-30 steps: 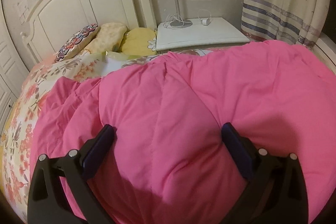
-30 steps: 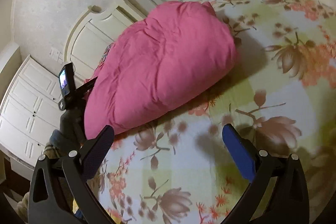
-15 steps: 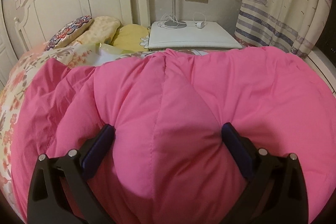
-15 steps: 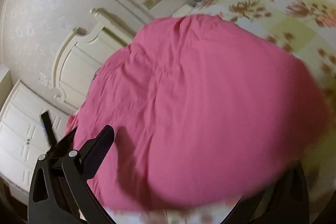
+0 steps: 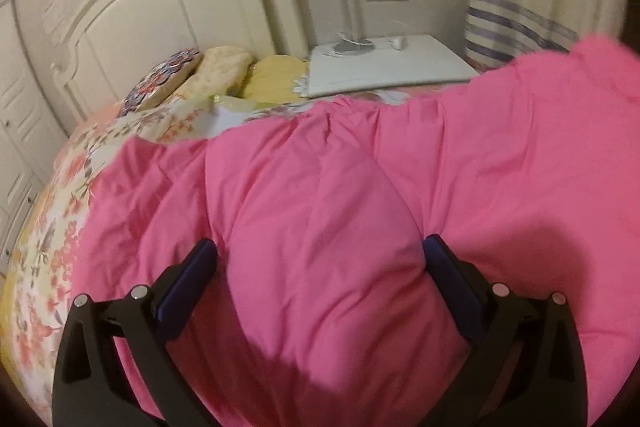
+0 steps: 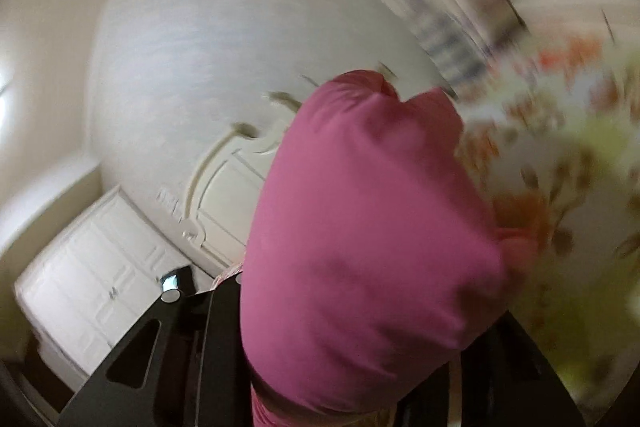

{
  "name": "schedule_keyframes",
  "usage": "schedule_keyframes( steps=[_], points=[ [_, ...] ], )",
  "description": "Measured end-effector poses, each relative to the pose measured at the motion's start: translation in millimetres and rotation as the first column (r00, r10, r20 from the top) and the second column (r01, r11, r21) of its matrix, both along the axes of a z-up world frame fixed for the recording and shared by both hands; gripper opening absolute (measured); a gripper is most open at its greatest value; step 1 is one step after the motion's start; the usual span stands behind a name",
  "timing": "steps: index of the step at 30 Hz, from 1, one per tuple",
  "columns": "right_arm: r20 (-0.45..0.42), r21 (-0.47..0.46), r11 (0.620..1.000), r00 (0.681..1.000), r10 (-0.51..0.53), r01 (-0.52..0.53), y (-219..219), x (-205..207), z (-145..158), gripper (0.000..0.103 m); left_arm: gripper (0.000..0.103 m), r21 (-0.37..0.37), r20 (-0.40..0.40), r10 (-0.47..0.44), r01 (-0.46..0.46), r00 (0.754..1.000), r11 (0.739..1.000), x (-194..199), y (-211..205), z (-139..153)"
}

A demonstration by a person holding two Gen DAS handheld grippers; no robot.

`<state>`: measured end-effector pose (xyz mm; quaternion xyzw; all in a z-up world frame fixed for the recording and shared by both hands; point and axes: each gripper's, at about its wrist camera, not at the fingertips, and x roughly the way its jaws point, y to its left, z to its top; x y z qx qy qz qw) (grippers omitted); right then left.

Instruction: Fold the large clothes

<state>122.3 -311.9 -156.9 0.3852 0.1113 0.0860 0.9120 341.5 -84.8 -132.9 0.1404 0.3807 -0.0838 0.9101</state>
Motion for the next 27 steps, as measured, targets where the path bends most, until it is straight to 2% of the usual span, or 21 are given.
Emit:
schedule_keyframes(
  steps=[3,6,7,9,11,12,14,16,19,21,23,24,27],
  points=[
    [0.049,-0.076,0.997,0.999,0.01,-0.007,-2,-32,18,0.038,0.101,-0.026,0.008,-0.027,0.027,1.0,0.999,-9,-16,19],
    [0.043,-0.107,0.994,0.999,-0.02,0.024,-14,-57,21,0.038,0.101,-0.122,0.012,-0.031,0.032,0.999,0.992,-7,-38,40],
    [0.04,-0.112,0.993,0.999,-0.027,0.031,-17,-62,23,0.038,0.101,-0.106,0.022,-0.013,0.015,1.0,0.994,-4,-50,44],
    [0.043,-0.138,0.989,0.998,-0.04,0.045,-18,-73,26,0.038,0.101,-0.023,0.016,0.027,-0.026,1.0,0.999,6,-76,35],
    [0.044,-0.182,0.982,0.998,-0.043,0.05,-14,-78,31,0.039,0.101,0.05,-0.077,0.003,0.001,0.997,0.999,16,-102,5],
    [0.039,-0.227,0.973,0.998,-0.04,0.048,-8,-78,36,0.039,0.101,0.083,-0.077,-0.006,0.013,0.997,0.996,15,-110,-3],
    [0.035,-0.292,0.955,0.999,-0.038,0.046,6,-77,40,0.038,0.101,0.158,0.0,-0.019,0.019,1.0,0.987,3,-122,-3],
    [0.042,-0.324,0.945,0.999,-0.034,0.046,13,-74,47,0.039,0.1,0.156,0.024,-0.032,0.028,0.999,0.987,-3,-118,4],
    [0.034,-0.367,0.929,0.999,-0.04,0.05,19,-73,55,0.039,0.1,0.012,0.044,-0.047,0.046,0.998,0.999,-28,-86,35],
    [0.031,-0.387,0.921,0.999,-0.041,0.05,22,-72,58,0.039,0.1,-0.038,0.082,-0.071,0.075,0.994,0.996,-57,-63,53],
    [0.032,-0.389,0.92,0.999,-0.042,0.051,25,-72,59,0.039,0.1,-0.043,0.1,-0.123,0.128,0.987,0.991,-87,-52,58],
    [0.032,-0.392,0.918,0.999,-0.043,0.052,28,-71,60,0.039,0.1,-0.022,0.103,-0.163,0.166,0.981,0.986,-105,-49,54],
    [0.041,-0.41,0.91,0.998,-0.041,0.055,39,-66,69,0.039,0.1,0.03,0.079,-0.299,0.298,0.951,0.954,-148,-56,25]
  ],
)
